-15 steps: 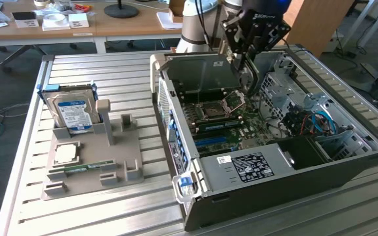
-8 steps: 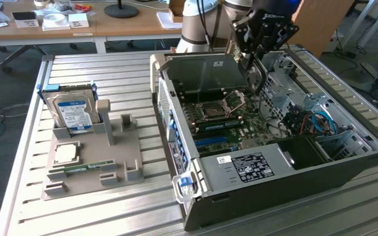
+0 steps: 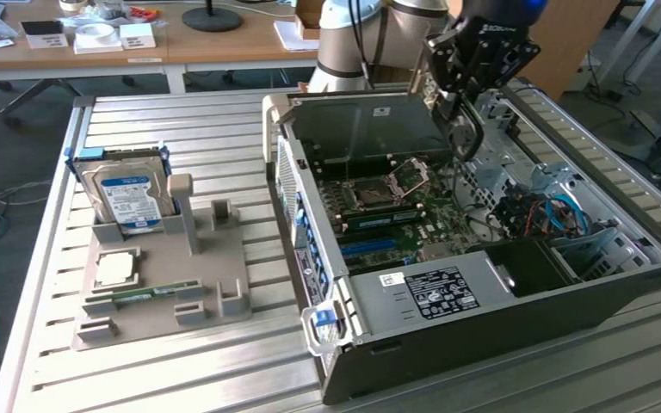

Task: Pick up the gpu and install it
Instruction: 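Pick up the gpu and move the gpu toward the slot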

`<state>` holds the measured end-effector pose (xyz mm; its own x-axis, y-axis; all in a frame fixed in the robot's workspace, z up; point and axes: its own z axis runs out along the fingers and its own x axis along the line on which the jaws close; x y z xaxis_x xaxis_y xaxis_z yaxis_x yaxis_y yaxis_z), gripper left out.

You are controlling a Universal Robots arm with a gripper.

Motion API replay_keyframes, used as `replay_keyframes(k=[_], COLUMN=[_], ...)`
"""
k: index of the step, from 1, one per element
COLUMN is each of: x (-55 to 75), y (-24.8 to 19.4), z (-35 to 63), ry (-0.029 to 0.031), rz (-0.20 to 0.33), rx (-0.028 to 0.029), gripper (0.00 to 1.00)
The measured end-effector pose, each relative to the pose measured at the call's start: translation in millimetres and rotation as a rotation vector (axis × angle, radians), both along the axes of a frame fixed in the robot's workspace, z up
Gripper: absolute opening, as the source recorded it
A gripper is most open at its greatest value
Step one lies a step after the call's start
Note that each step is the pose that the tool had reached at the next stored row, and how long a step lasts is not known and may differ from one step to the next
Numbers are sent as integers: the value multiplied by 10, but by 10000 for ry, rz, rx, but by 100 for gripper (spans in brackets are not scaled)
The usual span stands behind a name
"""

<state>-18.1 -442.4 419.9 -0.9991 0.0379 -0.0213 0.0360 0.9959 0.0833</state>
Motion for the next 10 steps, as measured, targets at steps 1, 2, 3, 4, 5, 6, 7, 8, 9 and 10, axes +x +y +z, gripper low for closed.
replay_keyframes(k=[1,2,3,4,5,6,7,8,9,10], x=[31,62,93,125,157,190,222,255,285,315], y=[0,0,0,0,0,0,0,0,1,1], z=[0,0,0,0,0,0,0,0,0,0], ry=[0,0,0,0,0,0,0,0,0,0], rz=[0,0,1,-1,-1,0,0,0,-1,-1], rx=[1,1,1,0,1,2,2,3,2,2], gripper=[27,27,27,27,27,27,27,27,27,27])
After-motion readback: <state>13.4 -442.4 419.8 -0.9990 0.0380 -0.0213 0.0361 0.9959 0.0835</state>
